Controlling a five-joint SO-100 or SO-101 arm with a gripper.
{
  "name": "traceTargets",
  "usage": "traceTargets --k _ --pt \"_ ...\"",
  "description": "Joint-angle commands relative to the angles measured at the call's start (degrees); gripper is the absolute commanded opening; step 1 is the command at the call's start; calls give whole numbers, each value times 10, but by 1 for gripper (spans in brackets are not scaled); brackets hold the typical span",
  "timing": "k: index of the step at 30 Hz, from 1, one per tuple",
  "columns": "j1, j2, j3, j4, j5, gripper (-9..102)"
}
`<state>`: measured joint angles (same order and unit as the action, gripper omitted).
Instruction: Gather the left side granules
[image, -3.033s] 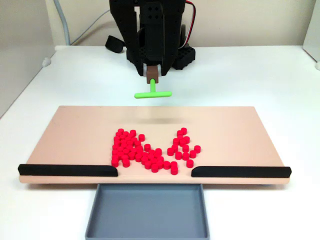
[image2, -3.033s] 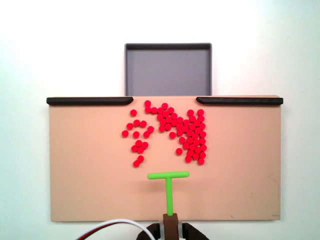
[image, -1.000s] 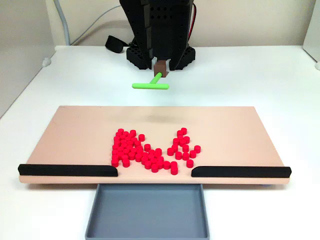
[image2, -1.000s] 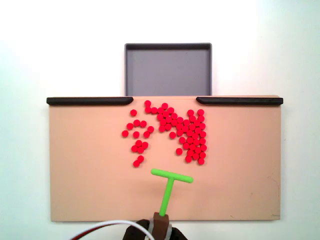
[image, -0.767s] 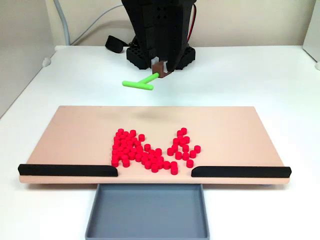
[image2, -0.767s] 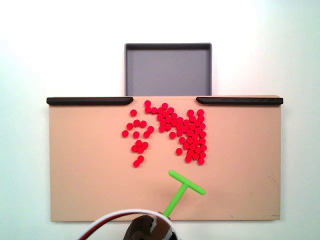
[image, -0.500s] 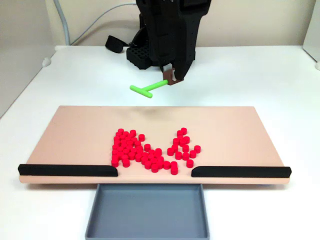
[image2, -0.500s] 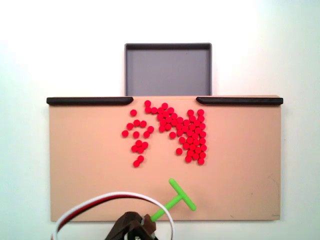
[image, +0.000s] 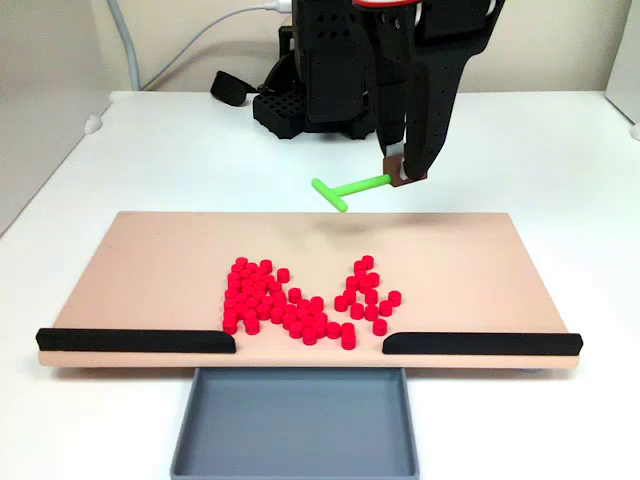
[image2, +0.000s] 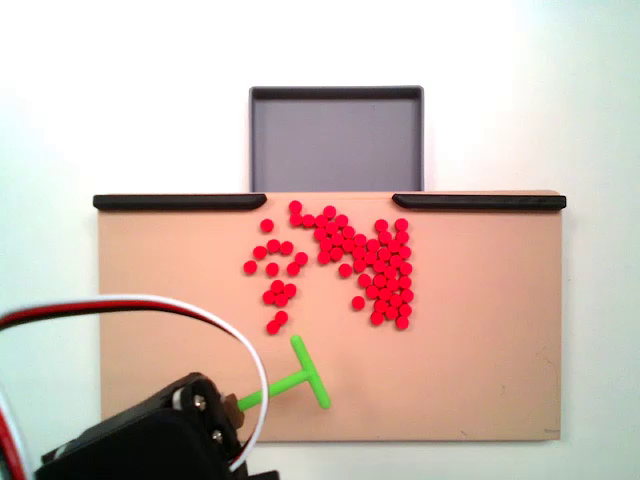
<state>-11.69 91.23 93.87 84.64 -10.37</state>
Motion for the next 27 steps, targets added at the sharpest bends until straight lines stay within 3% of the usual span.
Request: traceTargets --k 1,9,27 --pt "-12 -9 -49 5 37 0" --pt "-33 -65 -122 5 96 0" --pt "-48 -99 -123 5 190 0"
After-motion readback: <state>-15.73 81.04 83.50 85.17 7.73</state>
